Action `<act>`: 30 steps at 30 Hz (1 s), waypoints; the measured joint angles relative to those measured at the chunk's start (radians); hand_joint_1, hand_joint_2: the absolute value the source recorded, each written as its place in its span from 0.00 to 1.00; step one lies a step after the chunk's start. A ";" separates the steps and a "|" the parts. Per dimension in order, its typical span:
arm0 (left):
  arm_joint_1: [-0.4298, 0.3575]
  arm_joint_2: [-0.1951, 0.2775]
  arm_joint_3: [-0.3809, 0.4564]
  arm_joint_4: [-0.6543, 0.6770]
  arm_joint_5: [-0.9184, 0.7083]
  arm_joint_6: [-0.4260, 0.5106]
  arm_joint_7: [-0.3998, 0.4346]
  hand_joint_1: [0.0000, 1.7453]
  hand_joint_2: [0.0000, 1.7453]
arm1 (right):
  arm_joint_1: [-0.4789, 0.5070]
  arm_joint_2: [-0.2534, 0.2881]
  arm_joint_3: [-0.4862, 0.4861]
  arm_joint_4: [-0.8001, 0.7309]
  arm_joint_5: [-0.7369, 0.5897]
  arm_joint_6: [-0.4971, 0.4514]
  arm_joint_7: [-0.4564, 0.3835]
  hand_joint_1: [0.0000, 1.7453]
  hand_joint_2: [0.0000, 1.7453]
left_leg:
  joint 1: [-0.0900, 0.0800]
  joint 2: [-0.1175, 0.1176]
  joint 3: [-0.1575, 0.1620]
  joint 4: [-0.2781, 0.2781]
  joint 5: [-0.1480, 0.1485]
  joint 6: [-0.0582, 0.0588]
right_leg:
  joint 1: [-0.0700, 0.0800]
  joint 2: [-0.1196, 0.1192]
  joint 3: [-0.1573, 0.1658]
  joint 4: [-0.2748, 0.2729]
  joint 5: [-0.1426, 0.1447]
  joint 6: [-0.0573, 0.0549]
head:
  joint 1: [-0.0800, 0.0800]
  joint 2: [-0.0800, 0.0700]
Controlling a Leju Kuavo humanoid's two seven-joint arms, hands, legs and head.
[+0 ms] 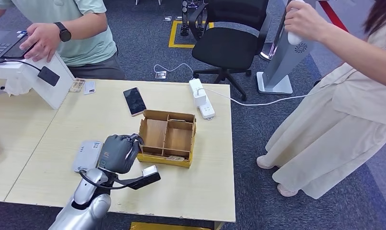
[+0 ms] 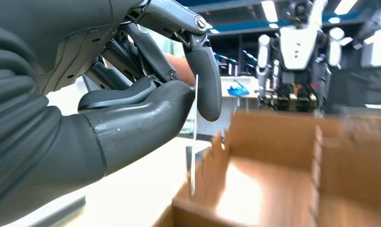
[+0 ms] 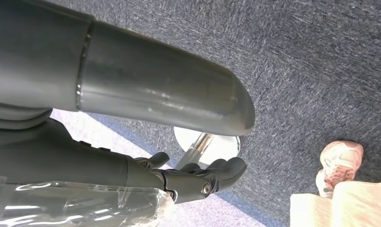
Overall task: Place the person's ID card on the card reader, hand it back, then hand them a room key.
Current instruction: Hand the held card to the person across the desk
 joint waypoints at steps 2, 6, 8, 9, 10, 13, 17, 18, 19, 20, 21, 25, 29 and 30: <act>-0.011 0.002 0.010 -0.004 0.007 0.002 0.000 1.00 1.00 | 0.000 0.000 0.002 0.000 0.002 0.000 0.000 0.00 0.00 | 0.000 0.000 0.000 0.000 0.000 0.000 | 0.000 0.000 0.000 0.000 0.000 0.000 | 0.000 0.000; -0.020 0.003 0.021 -0.006 0.012 0.004 0.000 1.00 1.00 | 0.000 0.000 0.005 0.000 0.002 0.000 0.000 0.00 0.00 | 0.000 0.000 0.000 0.000 0.000 0.000 | 0.000 0.000 0.000 0.000 0.000 0.000 | 0.000 0.000; -0.024 0.003 0.024 -0.006 0.018 0.007 0.000 1.00 1.00 | 0.000 0.000 0.006 0.000 0.002 0.000 0.000 0.00 0.00 | 0.000 0.000 0.000 0.000 0.000 0.000 | 0.000 0.000 0.000 0.000 0.000 0.000 | 0.000 0.000; -0.028 0.003 0.027 -0.006 0.023 0.009 0.000 1.00 1.00 | 0.000 0.000 0.007 0.000 0.003 0.000 0.000 0.00 0.00 | 0.000 0.000 0.000 0.000 0.000 0.000 | 0.000 0.000 0.000 0.000 0.000 0.000 | 0.000 0.000; -0.033 0.003 0.031 -0.006 0.028 0.010 0.000 1.00 1.00 | 0.000 0.000 0.008 0.000 0.003 0.000 0.000 0.00 0.00 | 0.000 0.000 0.000 0.000 0.000 0.000 | 0.000 0.000 0.000 0.000 0.000 0.000 | 0.000 0.000; -0.052 0.002 0.040 -0.006 0.038 0.016 0.000 1.00 1.00 | 0.000 0.000 0.013 0.000 0.004 0.001 0.002 0.00 0.00 | 0.000 0.000 0.000 0.000 0.000 0.000 | 0.000 0.000 0.000 0.000 0.000 0.000 | 0.000 0.000; -0.081 0.000 0.051 -0.002 0.043 0.036 -0.002 1.00 1.00 | 0.000 0.000 0.019 0.000 0.010 0.004 0.006 0.00 0.00 | 0.000 0.000 0.000 0.000 0.000 0.000 | 0.000 0.000 0.000 0.000 0.000 0.000 | 0.000 0.000; -0.093 0.000 0.054 0.001 0.045 0.043 -0.002 1.00 1.00 | 0.000 0.000 0.020 0.000 0.012 0.006 0.008 0.00 0.00 | 0.000 0.000 0.000 0.000 0.000 0.000 | 0.000 0.000 0.000 0.000 0.000 0.000 | 0.000 0.000; -0.105 -0.001 0.059 0.006 0.047 0.050 -0.002 1.00 1.00 | -0.001 0.000 0.021 0.000 0.014 0.008 0.010 0.00 0.00 | 0.000 0.000 0.000 0.000 0.000 0.000 | 0.000 0.000 0.000 0.000 0.000 0.000 | 0.000 0.000; -0.118 -0.002 0.064 0.011 0.049 0.057 -0.002 1.00 1.00 | -0.001 0.000 0.022 0.000 0.016 0.010 0.011 0.00 0.00 | 0.000 0.000 0.000 0.000 0.000 0.000 | 0.000 0.000 0.000 0.000 0.000 0.000 | 0.000 0.000; -0.131 -0.003 0.070 0.017 0.050 0.063 -0.002 1.00 1.00 | -0.001 0.000 0.023 0.000 0.018 0.012 0.012 0.00 0.00 | 0.000 0.000 0.000 0.000 0.000 0.000 | 0.000 0.000 0.000 0.000 0.000 0.000 | 0.000 0.000; -0.190 -0.009 0.096 0.055 0.049 0.087 0.005 1.00 1.00 | -0.001 0.000 0.032 0.000 0.022 0.015 0.012 0.00 0.00 | 0.000 0.000 0.000 0.000 0.000 0.000 | 0.000 0.000 0.000 0.000 0.000 0.000 | 0.000 0.000; -0.241 -0.017 0.117 0.100 0.047 0.108 0.019 1.00 1.00 | -0.001 0.000 0.040 0.000 0.023 0.015 0.016 0.00 0.00 | 0.000 0.000 0.000 0.000 0.000 0.000 | 0.000 0.000 0.000 0.000 0.000 0.000 | 0.000 0.000; -0.250 -0.019 0.121 0.109 0.047 0.113 0.020 1.00 1.00 | -0.001 0.000 0.041 0.000 0.023 0.015 0.017 0.00 0.00 | 0.000 0.000 0.000 0.000 0.000 0.000 | 0.000 0.000 0.000 0.000 0.000 0.000 | 0.000 0.000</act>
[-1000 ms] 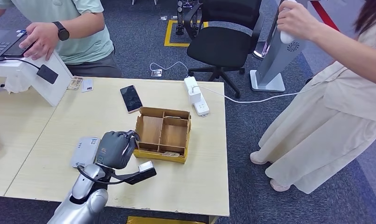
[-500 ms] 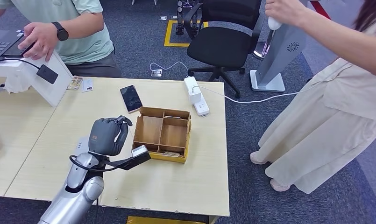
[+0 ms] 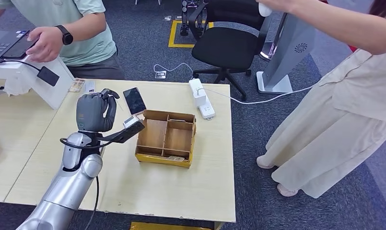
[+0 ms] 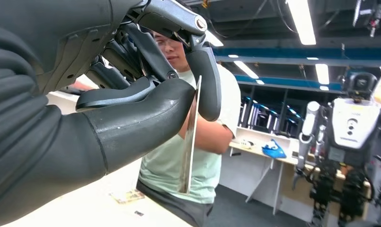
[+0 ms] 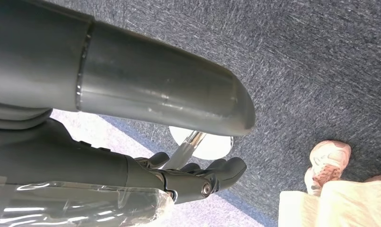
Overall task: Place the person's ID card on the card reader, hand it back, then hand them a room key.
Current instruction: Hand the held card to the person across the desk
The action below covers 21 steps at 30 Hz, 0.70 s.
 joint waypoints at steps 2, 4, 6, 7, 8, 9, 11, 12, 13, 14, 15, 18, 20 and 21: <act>-0.016 -0.005 0.008 0.018 0.000 0.016 0.001 1.00 1.00 | 0.000 0.000 0.002 0.000 0.000 0.000 0.002 0.00 0.00 | 0.000 0.000 0.000 0.000 0.000 0.000 | 0.000 0.000 0.000 0.000 0.000 0.000 | 0.000 0.000; -0.034 -0.011 0.019 0.036 -0.001 0.039 0.010 1.00 1.00 | 0.000 0.000 0.004 0.000 0.000 0.000 0.003 0.00 0.00 | 0.000 0.000 0.000 0.000 0.000 0.000 | 0.000 0.000 0.000 0.000 0.000 0.000 | 0.000 0.000; -0.054 -0.018 0.030 0.053 -0.007 0.061 0.020 1.00 1.00 | 0.000 0.000 0.005 0.000 0.000 0.000 0.005 0.00 0.00 | 0.000 0.000 0.000 0.000 0.000 0.000 | 0.000 0.000 0.000 0.000 0.000 0.000 | 0.000 0.000; -0.062 -0.020 0.035 0.061 -0.010 0.069 0.025 1.00 1.00 | 0.000 0.000 0.005 0.000 0.000 0.000 0.006 0.00 0.00 | 0.000 0.000 0.000 0.000 0.000 0.000 | 0.000 0.000 0.000 0.000 0.000 0.000 | 0.000 0.000; -0.069 -0.022 0.039 0.067 -0.013 0.073 0.028 1.00 1.00 | 0.000 0.000 0.006 0.000 0.000 0.000 0.007 0.00 0.00 | 0.000 0.000 0.000 0.000 0.000 0.000 | 0.000 0.000 0.000 0.000 0.000 0.000 | 0.000 0.000; -0.074 -0.024 0.043 0.073 -0.015 0.076 0.030 1.00 1.00 | 0.000 0.000 0.006 0.000 0.000 0.000 0.007 0.00 0.00 | 0.000 0.000 0.000 0.000 0.000 0.000 | 0.000 0.000 0.000 0.000 0.000 0.000 | 0.000 0.000; -0.085 -0.028 0.050 0.084 -0.019 0.084 0.034 1.00 1.00 | 0.000 0.000 0.006 0.000 -0.001 0.000 0.007 0.00 0.00 | 0.000 0.000 0.000 0.000 0.000 0.000 | 0.000 0.000 0.000 0.000 0.000 0.000 | 0.000 0.000; -0.091 -0.029 0.053 0.090 -0.021 0.090 0.035 1.00 1.00 | 0.000 0.000 0.006 0.000 -0.001 0.000 0.008 0.00 0.00 | 0.000 0.000 0.000 0.000 0.000 0.000 | 0.000 0.000 0.000 0.000 0.000 0.000 | 0.000 0.000; -0.098 -0.031 0.056 0.095 -0.024 0.095 0.038 1.00 1.00 | 0.000 0.000 0.007 0.000 -0.002 0.000 0.008 0.00 0.00 | 0.000 0.000 0.000 0.000 0.000 0.000 | 0.000 0.000 0.000 0.000 0.000 0.000 | 0.000 0.000; -0.106 -0.032 0.060 0.101 -0.026 0.101 0.041 1.00 1.00 | 0.000 0.000 0.007 0.000 -0.003 0.000 0.009 0.00 0.00 | 0.000 0.000 0.000 0.000 0.000 0.000 | 0.000 0.000 0.000 0.000 0.000 0.000 | 0.000 0.000; -0.113 -0.033 0.064 0.106 -0.028 0.105 0.046 1.00 1.00 | 0.000 0.000 0.007 0.000 -0.003 0.000 0.009 0.00 0.00 | 0.000 0.000 0.000 0.000 0.000 0.000 | 0.000 0.000 0.000 0.000 0.000 0.000 | 0.000 0.000; -0.137 -0.035 0.079 0.123 -0.037 0.118 0.058 1.00 1.00 | 0.001 0.000 0.008 0.000 -0.008 -0.001 0.009 0.00 0.00 | 0.000 0.000 0.000 0.000 0.000 0.000 | 0.000 0.000 0.000 0.000 0.000 0.000 | 0.000 0.000; -0.156 -0.036 0.089 0.136 -0.041 0.131 0.066 1.00 1.00 | 0.001 0.000 0.009 0.000 -0.012 -0.002 0.009 0.00 0.00 | 0.000 0.000 0.000 0.000 0.000 0.000 | 0.000 0.000 0.000 0.000 0.000 0.000 | 0.000 0.000; -0.165 -0.037 0.096 0.143 -0.041 0.139 0.070 1.00 1.00 | 0.001 0.000 0.009 0.000 -0.014 -0.003 0.009 0.00 0.00 | 0.000 0.000 0.000 0.000 0.000 0.000 | 0.000 0.000 0.000 0.000 0.000 0.000 | 0.000 0.000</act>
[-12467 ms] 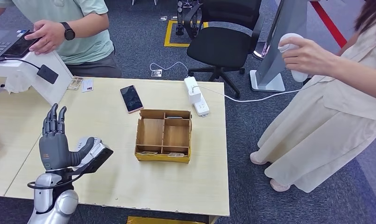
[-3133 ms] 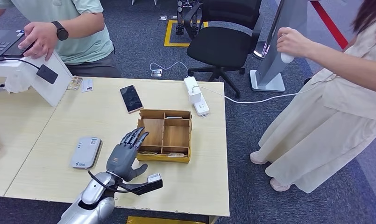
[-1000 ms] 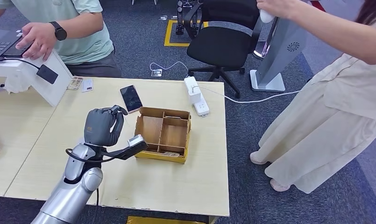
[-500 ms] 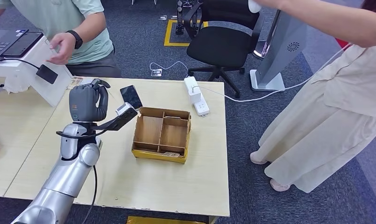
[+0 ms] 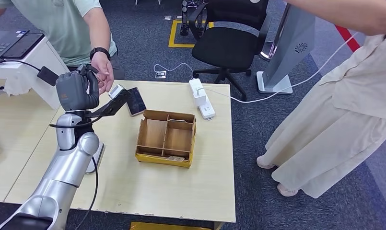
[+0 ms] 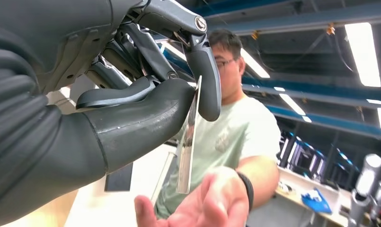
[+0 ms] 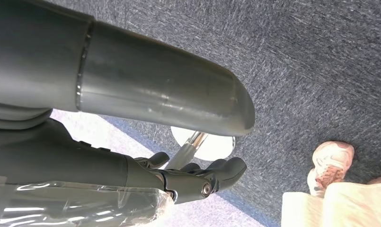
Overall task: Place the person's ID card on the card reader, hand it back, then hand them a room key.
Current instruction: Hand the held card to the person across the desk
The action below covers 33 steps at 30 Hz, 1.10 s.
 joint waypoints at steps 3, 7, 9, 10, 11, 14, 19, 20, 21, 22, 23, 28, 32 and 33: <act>-0.022 -0.004 0.018 0.018 0.003 0.025 0.002 1.00 1.00 | 0.001 0.000 0.002 0.000 -0.003 -0.003 0.000 0.00 0.00 | 0.000 0.000 0.000 0.000 0.000 0.000 | 0.000 0.000 0.000 0.000 0.000 0.000 | 0.000 0.000; -0.043 -0.014 0.036 0.037 0.016 0.041 0.001 1.00 1.00 | 0.002 0.000 0.004 0.001 -0.006 -0.011 0.000 0.00 0.00 | 0.000 0.000 0.000 0.000 0.000 0.000 | 0.000 0.000 0.000 0.000 0.000 0.000 | 0.000 0.000; -0.047 -0.022 0.039 0.040 0.027 0.043 0.000 1.00 1.00 | 0.003 0.000 0.004 0.001 -0.006 -0.013 0.000 0.00 0.00 | 0.000 0.000 0.000 0.000 0.000 0.000 | 0.000 0.000 0.000 0.000 0.000 0.000 | 0.000 0.000; -0.048 -0.026 0.041 0.042 0.031 0.043 0.000 1.00 1.00 | 0.003 0.000 0.004 0.001 -0.007 -0.013 0.000 0.00 0.00 | 0.000 0.000 0.000 0.000 0.000 0.000 | 0.000 0.000 0.000 0.000 0.000 0.000 | 0.000 0.000; -0.049 -0.030 0.043 0.044 0.034 0.043 0.000 1.00 1.00 | 0.003 0.000 0.005 0.001 -0.007 -0.013 0.000 0.00 0.00 | 0.000 0.000 0.000 0.000 0.000 0.000 | 0.000 0.000 0.000 0.000 0.000 0.000 | 0.000 0.000; -0.049 -0.042 0.046 0.050 0.039 0.042 -0.001 1.00 1.00 | 0.003 0.000 0.005 0.001 -0.009 -0.013 0.000 0.00 0.00 | 0.000 0.000 0.000 0.000 0.000 0.000 | 0.000 0.000 0.000 0.000 0.000 0.000 | 0.000 0.000; -0.048 -0.056 0.047 0.060 0.048 0.040 -0.005 1.00 1.00 | 0.003 0.000 0.005 0.001 -0.012 -0.013 0.000 0.00 0.00 | 0.000 0.000 0.000 0.000 0.000 0.000 | 0.000 0.000 0.000 0.000 0.000 0.000 | 0.000 0.000; -0.047 -0.058 0.047 0.062 0.050 0.040 -0.005 1.00 1.00 | 0.003 0.000 0.005 0.001 -0.013 -0.013 0.000 0.00 0.00 | 0.000 0.000 0.000 0.000 0.000 0.000 | 0.000 0.000 0.000 0.000 0.000 0.000 | 0.000 0.000; -0.047 -0.061 0.047 0.064 0.051 0.040 -0.005 1.00 1.00 | 0.003 0.000 0.005 0.001 -0.013 -0.013 0.000 0.00 0.00 | 0.000 0.000 0.000 0.000 0.000 0.000 | 0.000 0.000 0.000 0.000 0.000 0.000 | 0.000 0.000; -0.046 -0.063 0.047 0.066 0.051 0.040 -0.006 1.00 1.00 | 0.003 0.000 0.005 0.001 -0.014 -0.013 0.000 0.00 0.00 | 0.000 0.000 0.000 0.000 0.000 0.000 | 0.000 0.000 0.000 0.000 0.000 0.000 | 0.000 0.000; -0.046 -0.065 0.047 0.068 0.052 0.039 -0.006 1.00 1.00 | 0.003 0.000 0.005 0.001 -0.015 -0.013 -0.001 0.00 0.00 | 0.000 0.000 0.000 0.000 0.000 0.000 | 0.000 0.000 0.000 0.000 0.000 0.000 | 0.000 0.000; -0.041 -0.074 0.047 0.074 0.060 0.032 -0.014 1.00 1.00 | 0.003 0.002 0.005 0.001 -0.017 -0.014 0.000 0.00 0.00 | 0.000 0.000 0.000 0.000 0.000 0.000 | 0.000 0.000 0.000 0.000 0.000 0.000 | 0.000 0.000; -0.036 -0.080 0.047 0.077 0.061 0.029 -0.019 1.00 1.00 | 0.003 0.002 0.005 0.001 -0.019 -0.013 -0.001 0.00 0.00 | 0.000 0.000 0.000 0.000 0.000 0.000 | 0.000 0.000 0.000 0.000 0.000 0.000 | 0.000 0.000; -0.036 -0.082 0.047 0.077 0.061 0.029 -0.019 1.00 1.00 | 0.003 0.002 0.005 0.001 -0.019 -0.013 -0.001 0.00 0.00 | 0.000 0.000 0.000 0.000 0.000 0.000 | 0.000 0.000 0.000 0.000 0.000 0.000 | 0.000 0.000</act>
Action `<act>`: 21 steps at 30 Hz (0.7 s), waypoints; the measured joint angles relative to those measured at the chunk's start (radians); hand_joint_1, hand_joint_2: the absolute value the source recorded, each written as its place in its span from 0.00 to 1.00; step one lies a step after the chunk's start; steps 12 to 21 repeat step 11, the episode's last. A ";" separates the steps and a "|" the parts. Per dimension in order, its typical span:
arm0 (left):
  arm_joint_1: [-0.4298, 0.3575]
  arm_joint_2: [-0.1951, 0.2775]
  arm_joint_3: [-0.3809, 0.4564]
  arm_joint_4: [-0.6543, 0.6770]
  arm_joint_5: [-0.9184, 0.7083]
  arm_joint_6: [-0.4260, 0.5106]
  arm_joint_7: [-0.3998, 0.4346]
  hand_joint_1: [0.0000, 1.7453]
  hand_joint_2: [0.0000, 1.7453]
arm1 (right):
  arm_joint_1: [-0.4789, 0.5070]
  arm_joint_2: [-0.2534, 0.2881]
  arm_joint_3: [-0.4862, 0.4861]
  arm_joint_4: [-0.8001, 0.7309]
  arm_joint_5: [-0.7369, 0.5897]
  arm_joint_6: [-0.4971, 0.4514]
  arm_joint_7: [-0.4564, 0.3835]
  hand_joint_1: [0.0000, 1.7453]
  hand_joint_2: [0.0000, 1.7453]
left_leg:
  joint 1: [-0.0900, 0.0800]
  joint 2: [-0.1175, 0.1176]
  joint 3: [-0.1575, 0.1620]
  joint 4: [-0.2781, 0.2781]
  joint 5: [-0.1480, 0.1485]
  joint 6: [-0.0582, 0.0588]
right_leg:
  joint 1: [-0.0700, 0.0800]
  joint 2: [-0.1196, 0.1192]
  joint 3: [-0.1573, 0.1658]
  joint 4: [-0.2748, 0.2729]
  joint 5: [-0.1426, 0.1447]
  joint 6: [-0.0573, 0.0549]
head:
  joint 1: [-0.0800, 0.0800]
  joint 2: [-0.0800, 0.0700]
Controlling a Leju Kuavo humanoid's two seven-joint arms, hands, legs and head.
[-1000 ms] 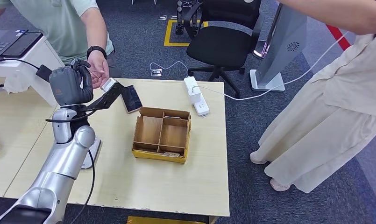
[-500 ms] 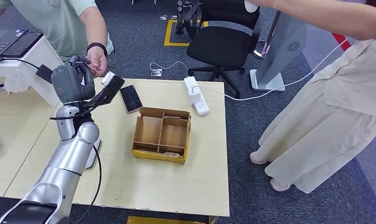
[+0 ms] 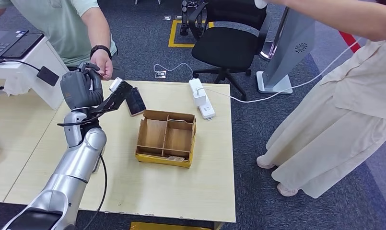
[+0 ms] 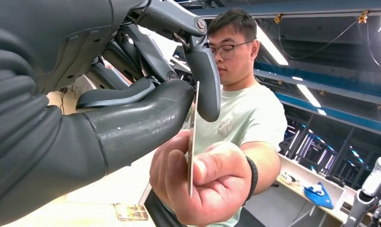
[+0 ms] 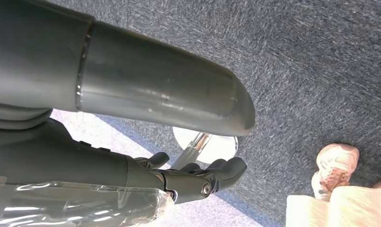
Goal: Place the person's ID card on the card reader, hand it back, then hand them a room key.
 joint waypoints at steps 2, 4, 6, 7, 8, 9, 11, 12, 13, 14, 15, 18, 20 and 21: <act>0.000 -0.002 0.000 0.000 0.000 0.000 0.000 1.00 1.00 | 0.000 0.000 0.000 0.000 0.000 0.000 0.000 0.00 0.00 | 0.000 0.000 0.000 0.000 0.000 0.000 | 0.000 0.000 0.000 0.000 0.000 0.000 | 0.000 0.000; 0.000 -0.002 0.000 0.000 0.000 0.000 0.000 0.99 1.00 | 0.000 0.000 0.000 0.000 0.000 0.000 0.000 0.00 0.00 | 0.000 0.000 0.000 0.000 0.000 0.000 | 0.000 0.000 0.000 0.000 0.000 0.000 | 0.000 0.000; 0.001 -0.003 0.000 0.000 0.000 -0.002 0.000 0.73 1.00 | 0.000 0.001 0.000 0.000 -0.004 -0.001 0.000 0.00 0.00 | 0.000 0.000 0.000 0.000 0.000 0.000 | 0.000 0.000 0.000 0.000 0.000 0.000 | 0.000 0.000; 0.001 -0.003 0.000 0.000 0.001 -0.003 -0.001 0.48 1.00 | 0.000 0.002 0.000 0.000 -0.006 -0.003 0.002 0.00 0.00 | 0.000 0.000 0.000 0.000 0.000 0.000 | 0.000 0.000 0.000 0.000 0.000 0.000 | 0.000 0.000; 0.001 -0.003 0.000 0.000 0.002 -0.003 -0.002 0.24 1.00 | 0.001 0.006 0.000 0.000 -0.008 -0.004 0.004 0.00 0.00 | 0.000 0.000 0.000 0.000 0.000 0.000 | 0.000 0.000 0.000 0.000 0.000 0.000 | 0.000 0.000; 0.002 -0.002 0.000 0.000 0.004 -0.002 -0.003 0.02 1.00 | 0.002 0.010 0.000 0.000 -0.008 -0.006 0.008 0.00 0.00 | 0.000 0.000 0.000 0.000 0.000 0.000 | 0.000 0.000 0.000 0.000 0.000 0.000 | 0.000 0.000; 0.002 -0.002 0.000 0.000 0.008 -0.001 -0.006 0.00 1.00 | 0.004 0.017 0.000 -0.001 -0.006 -0.008 0.015 0.00 0.00 | 0.000 0.000 0.000 0.000 0.000 0.000 | 0.000 0.000 0.000 0.000 0.000 0.000 | 0.000 0.000; 0.002 -0.002 0.000 0.000 0.008 -0.001 -0.006 0.00 1.00 | 0.004 0.017 0.000 -0.001 -0.006 -0.008 0.015 0.00 0.00 | 0.000 0.000 0.000 0.000 0.000 0.000 | 0.000 0.000 0.000 0.000 0.000 0.000 | 0.000 0.000; 0.002 -0.002 0.000 0.000 0.008 -0.001 -0.006 0.00 1.00 | 0.004 0.017 0.000 -0.001 -0.006 -0.008 0.015 0.00 0.00 | 0.000 0.000 0.000 0.000 0.000 0.000 | 0.000 0.000 0.000 0.000 0.000 0.000 | 0.000 0.000; 0.002 -0.002 0.000 0.000 0.008 -0.001 -0.006 0.00 1.00 | 0.004 0.017 0.000 -0.001 -0.006 -0.008 0.015 0.00 0.00 | 0.000 0.000 0.000 0.000 0.000 0.000 | 0.000 0.000 0.000 0.000 0.000 0.000 | 0.000 0.000; 0.002 -0.002 0.000 0.000 0.008 -0.001 -0.006 0.00 1.00 | 0.004 0.017 0.000 -0.001 -0.006 -0.008 0.015 0.00 0.00 | 0.000 0.000 0.000 0.000 0.000 0.000 | 0.000 0.000 0.000 0.000 0.000 0.000 | 0.000 0.000; 0.002 -0.002 0.000 0.000 0.008 -0.001 -0.006 0.00 1.00 | 0.004 0.017 0.000 -0.001 -0.006 -0.008 0.015 0.00 0.00 | 0.000 0.000 0.000 0.000 0.000 0.000 | 0.000 0.000 0.000 0.000 0.000 0.000 | 0.000 0.000; 0.002 -0.002 0.000 0.000 0.008 -0.001 -0.006 0.00 1.00 | 0.004 0.017 0.000 -0.001 -0.006 -0.008 0.015 0.00 0.00 | 0.000 0.000 0.000 0.000 0.000 0.000 | 0.000 0.000 0.000 0.000 0.000 0.000 | 0.000 0.000; 0.002 -0.002 0.000 0.000 0.008 -0.001 -0.006 0.00 1.00 | 0.004 0.017 0.000 -0.001 -0.006 -0.008 0.015 0.00 0.00 | 0.000 0.000 0.000 0.000 0.000 0.000 | 0.000 0.000 0.000 0.000 0.000 0.000 | 0.000 0.000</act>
